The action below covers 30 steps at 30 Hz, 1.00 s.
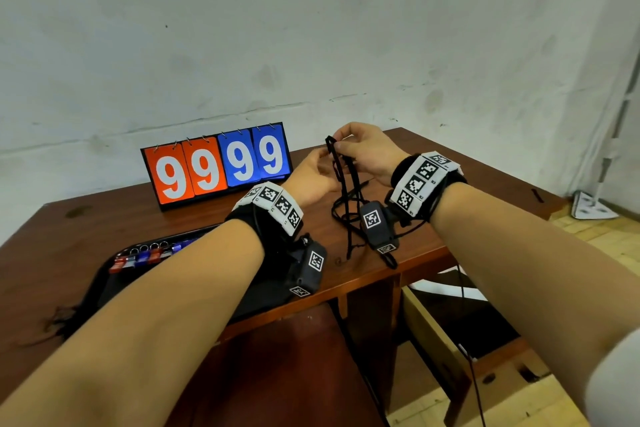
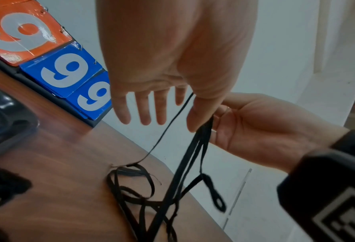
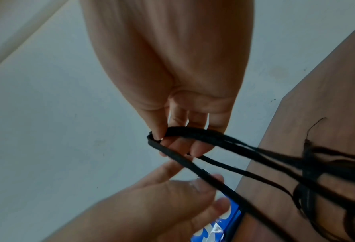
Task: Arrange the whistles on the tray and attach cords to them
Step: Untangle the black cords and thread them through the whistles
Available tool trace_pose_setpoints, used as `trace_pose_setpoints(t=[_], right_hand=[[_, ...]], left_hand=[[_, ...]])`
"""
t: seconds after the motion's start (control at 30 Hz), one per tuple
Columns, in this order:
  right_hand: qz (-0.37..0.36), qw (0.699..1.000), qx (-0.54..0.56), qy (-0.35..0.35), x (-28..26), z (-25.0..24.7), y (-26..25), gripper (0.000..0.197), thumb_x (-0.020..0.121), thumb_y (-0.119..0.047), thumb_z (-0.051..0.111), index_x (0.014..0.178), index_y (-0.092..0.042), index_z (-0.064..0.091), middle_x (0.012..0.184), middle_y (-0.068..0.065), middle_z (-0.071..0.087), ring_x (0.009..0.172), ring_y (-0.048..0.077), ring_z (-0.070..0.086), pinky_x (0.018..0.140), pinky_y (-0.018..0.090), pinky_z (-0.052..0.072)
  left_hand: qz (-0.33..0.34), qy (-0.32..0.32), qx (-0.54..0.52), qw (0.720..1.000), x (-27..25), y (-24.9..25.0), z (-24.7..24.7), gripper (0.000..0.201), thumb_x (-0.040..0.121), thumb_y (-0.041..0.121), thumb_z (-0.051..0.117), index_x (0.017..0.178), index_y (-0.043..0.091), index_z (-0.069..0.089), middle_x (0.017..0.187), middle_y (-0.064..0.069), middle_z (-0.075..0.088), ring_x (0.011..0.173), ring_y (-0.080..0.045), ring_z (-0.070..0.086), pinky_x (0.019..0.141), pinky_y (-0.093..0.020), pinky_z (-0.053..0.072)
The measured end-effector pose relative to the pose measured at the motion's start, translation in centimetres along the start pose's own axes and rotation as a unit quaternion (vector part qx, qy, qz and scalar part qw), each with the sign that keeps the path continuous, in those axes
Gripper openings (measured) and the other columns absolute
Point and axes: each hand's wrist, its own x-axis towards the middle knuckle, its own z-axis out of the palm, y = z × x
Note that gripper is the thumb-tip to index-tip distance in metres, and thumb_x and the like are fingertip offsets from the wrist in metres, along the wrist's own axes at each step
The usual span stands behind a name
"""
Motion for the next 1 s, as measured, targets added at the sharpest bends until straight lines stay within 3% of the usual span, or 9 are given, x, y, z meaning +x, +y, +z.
trace_pose_setpoints(t=[0.13,0.3,0.37,0.6,0.67,0.73,0.8,0.9,1.0], right_hand=[[0.011,0.999,0.014,0.033,0.5,0.0,0.4,0.007,0.096,-0.004,0.054,0.098,-0.009,0.058,0.083,0.012,0.068,0.064,0.019,0.063,0.06,0.03,0.056],[0.031,0.996,0.057,0.06,1.1,-0.2,1.4,0.008,0.095,-0.002,0.054,0.095,-0.01,0.056,0.082,0.014,0.064,0.067,0.025,0.062,0.067,0.038,0.055],[0.033,0.994,0.079,0.069,1.2,-0.3,1.4,0.009,0.095,-0.002,0.054,0.094,-0.01,0.056,0.077,0.01,0.063,0.063,0.022,0.062,0.066,0.039,0.055],[0.036,0.991,0.081,0.102,1.3,-1.6,2.6,0.007,0.095,-0.001,0.052,0.097,-0.007,0.054,0.077,0.011,0.064,0.058,0.02,0.061,0.057,0.033,0.056],[0.038,0.993,0.018,0.111,1.2,-2.4,3.8,0.008,0.094,0.0,0.051,0.096,-0.008,0.053,0.076,0.013,0.064,0.055,0.021,0.06,0.052,0.032,0.052],[0.057,0.99,-0.07,0.11,1.1,-3.2,5.4,0.009,0.092,0.0,0.053,0.093,-0.009,0.054,0.077,0.013,0.066,0.056,0.021,0.06,0.055,0.033,0.052],[0.092,0.975,-0.174,0.101,0.9,-4.0,7.0,0.011,0.088,-0.005,0.06,0.096,-0.012,0.059,0.085,0.009,0.069,0.072,0.023,0.064,0.07,0.035,0.056],[0.152,0.935,-0.319,0.04,0.1,-4.5,7.8,0.048,0.087,-0.016,0.064,0.133,-0.013,0.05,0.129,0.007,0.058,0.114,0.025,0.058,0.09,0.03,0.046],[0.145,0.928,-0.342,0.011,-0.4,-4.0,6.9,0.059,0.089,-0.009,0.055,0.145,-0.014,0.038,0.144,0.008,0.048,0.118,0.025,0.056,0.092,0.031,0.047]], left_hand=[[-0.108,-0.015,0.038,0.993,-0.2,-0.5,1.0,0.029,0.084,0.008,0.064,0.111,0.01,0.053,0.097,-0.012,0.066,0.074,-0.017,0.062,0.056,-0.02,0.049],[-0.153,-0.122,0.139,0.971,0.1,-1.9,1.7,0.039,0.064,0.02,0.073,0.1,0.003,0.072,0.101,-0.01,0.072,0.09,-0.024,0.068,0.087,-0.035,0.056],[-0.15,-0.146,0.158,0.965,0.3,-2.2,2.1,0.046,0.056,0.025,0.077,0.097,0.005,0.073,0.091,-0.01,0.071,0.08,-0.023,0.064,0.078,-0.033,0.054],[-0.118,-0.158,0.296,0.935,0.5,-2.7,3.6,0.028,0.09,0.019,0.064,0.11,-0.001,0.068,0.112,-0.015,0.068,0.103,-0.028,0.064,0.092,-0.036,0.05],[-0.114,-0.161,0.285,0.938,0.6,-2.8,3.5,0.022,0.094,0.009,0.057,0.107,-0.005,0.068,0.105,-0.013,0.07,0.095,-0.024,0.065,0.085,-0.027,0.052],[-0.119,-0.153,0.254,0.948,0.4,-2.5,3.1,0.022,0.098,0.0,0.044,0.099,-0.006,0.065,0.081,-0.008,0.067,0.071,-0.017,0.062,0.06,-0.014,0.05],[-0.108,-0.124,0.248,0.955,0.2,-2.1,2.6,0.021,0.098,0.001,0.045,0.1,-0.002,0.065,0.068,0.001,0.06,0.066,-0.017,0.059,0.058,-0.017,0.048],[-0.084,-0.097,0.261,0.957,0.3,-1.3,2.1,0.02,0.098,0.003,0.047,0.102,0.002,0.067,0.069,0.006,0.057,0.077,-0.02,0.058,0.068,-0.031,0.049],[-0.086,-0.098,0.244,0.961,0.5,-0.9,1.7,0.023,0.1,0.01,0.042,0.091,0.007,0.063,0.075,-0.003,0.06,0.061,-0.027,0.063,0.048,-0.026,0.048]])
